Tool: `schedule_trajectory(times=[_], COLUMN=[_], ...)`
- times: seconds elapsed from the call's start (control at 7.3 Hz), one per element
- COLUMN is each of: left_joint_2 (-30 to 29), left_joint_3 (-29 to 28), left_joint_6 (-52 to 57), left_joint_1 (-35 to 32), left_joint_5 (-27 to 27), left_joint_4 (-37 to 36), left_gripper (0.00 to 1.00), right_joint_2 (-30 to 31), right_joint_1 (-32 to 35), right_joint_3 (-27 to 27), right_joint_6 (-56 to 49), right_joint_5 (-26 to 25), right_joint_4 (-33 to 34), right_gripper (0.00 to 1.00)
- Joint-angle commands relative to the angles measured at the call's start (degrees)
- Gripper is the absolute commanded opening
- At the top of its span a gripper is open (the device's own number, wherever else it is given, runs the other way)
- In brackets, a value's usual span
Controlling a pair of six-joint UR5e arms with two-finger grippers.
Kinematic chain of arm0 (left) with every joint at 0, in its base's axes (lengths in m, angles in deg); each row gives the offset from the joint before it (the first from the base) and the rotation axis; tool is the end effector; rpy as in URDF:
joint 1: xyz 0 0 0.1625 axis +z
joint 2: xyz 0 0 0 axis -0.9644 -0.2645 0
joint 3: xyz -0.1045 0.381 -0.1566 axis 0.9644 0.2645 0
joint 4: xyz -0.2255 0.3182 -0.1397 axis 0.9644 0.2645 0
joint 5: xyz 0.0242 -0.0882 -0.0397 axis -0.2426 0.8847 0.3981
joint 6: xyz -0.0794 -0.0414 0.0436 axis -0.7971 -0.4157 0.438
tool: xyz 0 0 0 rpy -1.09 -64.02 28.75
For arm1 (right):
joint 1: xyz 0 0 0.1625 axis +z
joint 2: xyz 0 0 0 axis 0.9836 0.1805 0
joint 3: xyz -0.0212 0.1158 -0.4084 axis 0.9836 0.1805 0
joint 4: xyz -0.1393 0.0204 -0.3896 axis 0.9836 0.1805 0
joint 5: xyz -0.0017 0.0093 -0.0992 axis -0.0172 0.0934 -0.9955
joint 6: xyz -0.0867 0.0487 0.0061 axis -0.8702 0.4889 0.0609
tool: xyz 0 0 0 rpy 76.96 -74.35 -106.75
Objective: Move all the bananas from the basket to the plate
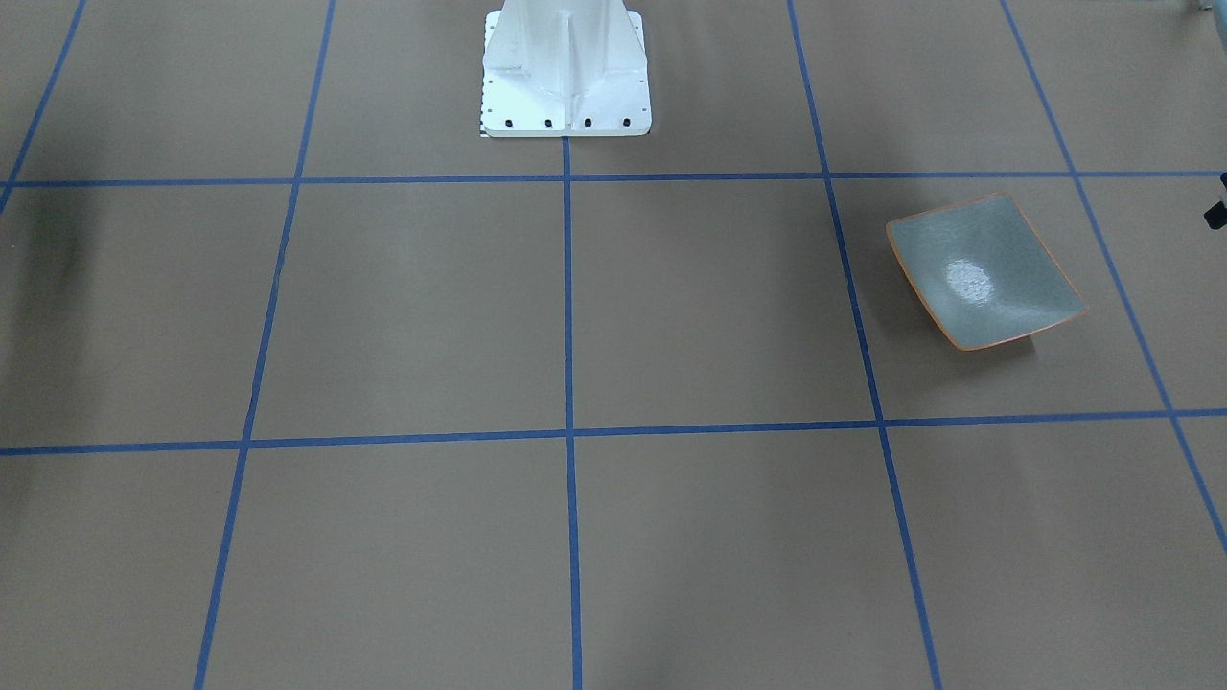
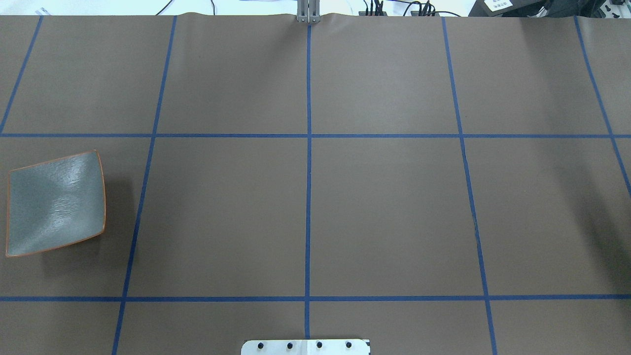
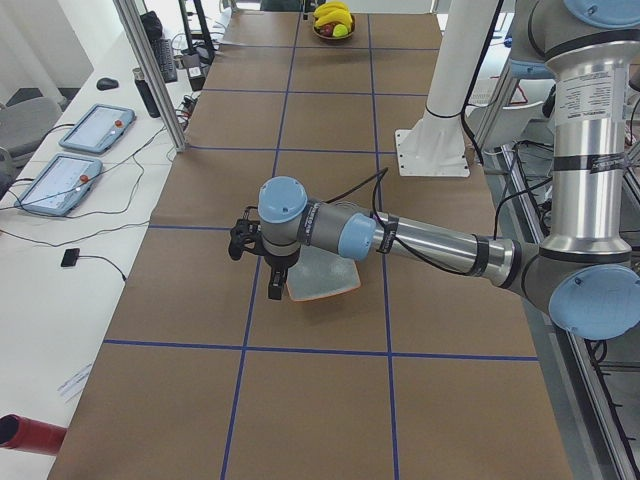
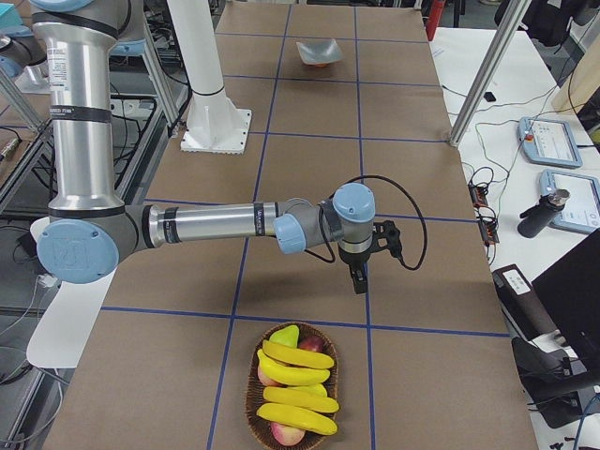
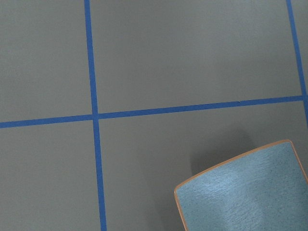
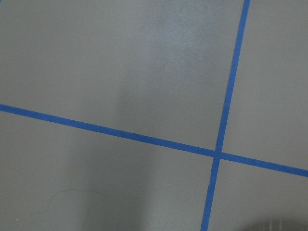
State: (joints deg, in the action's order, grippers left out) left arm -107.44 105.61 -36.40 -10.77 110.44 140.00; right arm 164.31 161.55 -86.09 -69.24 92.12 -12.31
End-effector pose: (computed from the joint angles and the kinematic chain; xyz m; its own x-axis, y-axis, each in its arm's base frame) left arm -0.0209 -0.4697 0.5379 0.6413 0.1030 -0.7604 0.0309 0.9867 0.1597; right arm -0.0049 -0.5101 0.5906 0.7184 -0.1535 0.6785 0.0119 0.9779 0.2086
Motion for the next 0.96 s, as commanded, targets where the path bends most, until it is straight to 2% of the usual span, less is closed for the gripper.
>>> schedule_trajectory(times=[0.0,0.82], left_joint_2=[0.21,0.92], left_joint_3=[-0.03,-0.38], left_joint_6=[0.45,0.01], left_joint_1=[0.00,0.09], left_joint_5=[-0.01,0.43], left_joint_4=[0.95,3.16], left_gripper=[1.00,1.00], right_joint_2=[-1.51,0.23], right_joint_1=[0.05,0.23], right_joint_3=[-0.77,-1.48], right_joint_6=[3.49,3.77], right_joint_5=[0.03,0.74], right_joint_4=[4.38,3.89], right_gripper=[1.00,1.00])
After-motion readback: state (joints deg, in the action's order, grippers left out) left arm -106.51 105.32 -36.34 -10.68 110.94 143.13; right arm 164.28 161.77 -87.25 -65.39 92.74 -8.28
